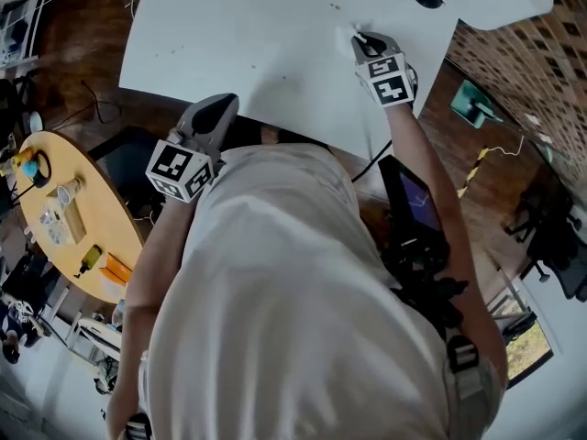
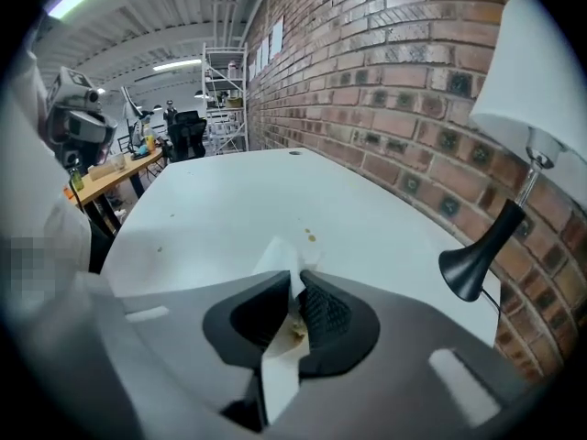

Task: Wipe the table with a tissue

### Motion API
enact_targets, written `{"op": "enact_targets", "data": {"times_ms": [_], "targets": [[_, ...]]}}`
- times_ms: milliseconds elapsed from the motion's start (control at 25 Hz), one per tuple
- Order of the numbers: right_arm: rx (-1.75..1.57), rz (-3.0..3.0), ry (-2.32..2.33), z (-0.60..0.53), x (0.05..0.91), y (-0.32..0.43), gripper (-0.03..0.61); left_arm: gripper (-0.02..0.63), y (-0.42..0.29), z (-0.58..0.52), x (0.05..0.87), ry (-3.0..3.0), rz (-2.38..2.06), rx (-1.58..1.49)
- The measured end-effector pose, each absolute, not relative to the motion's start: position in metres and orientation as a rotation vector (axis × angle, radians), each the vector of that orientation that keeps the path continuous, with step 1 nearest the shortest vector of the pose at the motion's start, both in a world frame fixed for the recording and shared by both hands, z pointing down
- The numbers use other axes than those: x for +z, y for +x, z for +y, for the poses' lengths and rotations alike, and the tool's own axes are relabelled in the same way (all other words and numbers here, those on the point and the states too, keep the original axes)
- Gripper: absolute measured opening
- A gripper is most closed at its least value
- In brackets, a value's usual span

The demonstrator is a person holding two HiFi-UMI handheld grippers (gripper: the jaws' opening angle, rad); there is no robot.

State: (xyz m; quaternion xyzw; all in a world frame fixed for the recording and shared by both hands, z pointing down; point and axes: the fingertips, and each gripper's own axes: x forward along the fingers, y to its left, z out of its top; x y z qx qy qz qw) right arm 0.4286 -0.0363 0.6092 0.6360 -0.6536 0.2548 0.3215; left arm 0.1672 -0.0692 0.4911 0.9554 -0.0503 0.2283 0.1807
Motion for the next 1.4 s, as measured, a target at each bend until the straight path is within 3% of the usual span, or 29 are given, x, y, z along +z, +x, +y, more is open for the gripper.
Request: {"op": "enact_targets", "data": {"times_ms": [480, 1400], "targets": [[0.836, -1.468, 1.909, -0.073, 0.632, 0.484, 0.034, 0.005, 0.13, -0.129, 0.501, 2.653, -0.228, 0.618], [0.729, -1.238, 1.998, -0.112, 0.637, 0.472, 0.032, 0.005, 0.104, -0.153, 0.504, 2.595, -0.319, 0.644]]}}
